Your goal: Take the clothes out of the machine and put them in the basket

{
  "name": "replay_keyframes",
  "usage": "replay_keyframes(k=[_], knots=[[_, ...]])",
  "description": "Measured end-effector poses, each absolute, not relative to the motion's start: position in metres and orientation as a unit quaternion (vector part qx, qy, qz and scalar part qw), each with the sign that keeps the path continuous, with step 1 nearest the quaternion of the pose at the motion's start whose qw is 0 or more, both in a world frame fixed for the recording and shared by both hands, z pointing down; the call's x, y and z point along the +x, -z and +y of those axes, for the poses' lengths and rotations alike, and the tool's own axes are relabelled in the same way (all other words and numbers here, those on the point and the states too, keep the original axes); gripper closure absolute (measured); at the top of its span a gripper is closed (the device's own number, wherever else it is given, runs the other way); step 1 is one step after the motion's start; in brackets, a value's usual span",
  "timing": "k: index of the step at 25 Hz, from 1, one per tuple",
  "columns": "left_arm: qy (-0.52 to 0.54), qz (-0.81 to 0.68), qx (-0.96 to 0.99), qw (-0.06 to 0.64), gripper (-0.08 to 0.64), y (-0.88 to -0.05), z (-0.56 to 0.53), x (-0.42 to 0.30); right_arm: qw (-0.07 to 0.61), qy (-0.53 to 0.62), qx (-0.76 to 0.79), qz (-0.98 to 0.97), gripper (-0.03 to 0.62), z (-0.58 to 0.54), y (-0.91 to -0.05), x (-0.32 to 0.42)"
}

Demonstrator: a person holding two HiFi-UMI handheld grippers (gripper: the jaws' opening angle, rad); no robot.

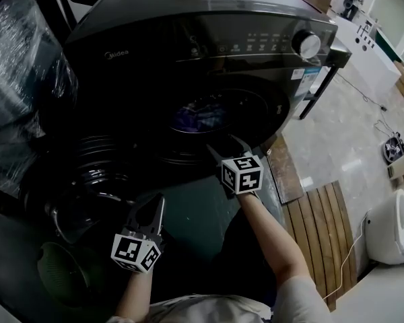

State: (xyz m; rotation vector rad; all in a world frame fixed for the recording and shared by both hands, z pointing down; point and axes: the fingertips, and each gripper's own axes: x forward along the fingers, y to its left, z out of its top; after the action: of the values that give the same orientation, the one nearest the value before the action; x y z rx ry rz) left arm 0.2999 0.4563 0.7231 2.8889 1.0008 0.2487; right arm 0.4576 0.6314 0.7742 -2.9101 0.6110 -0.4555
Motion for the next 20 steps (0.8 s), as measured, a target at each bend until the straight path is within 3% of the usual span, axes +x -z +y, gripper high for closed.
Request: replay_keyframes(k=[20], knots=[[-0.094, 0.271, 0.958, 0.026, 0.538, -0.74, 0.433, 0.287, 0.069, 0.202, -0.946, 0.246, 0.302, 0.583, -0.835, 0.549]])
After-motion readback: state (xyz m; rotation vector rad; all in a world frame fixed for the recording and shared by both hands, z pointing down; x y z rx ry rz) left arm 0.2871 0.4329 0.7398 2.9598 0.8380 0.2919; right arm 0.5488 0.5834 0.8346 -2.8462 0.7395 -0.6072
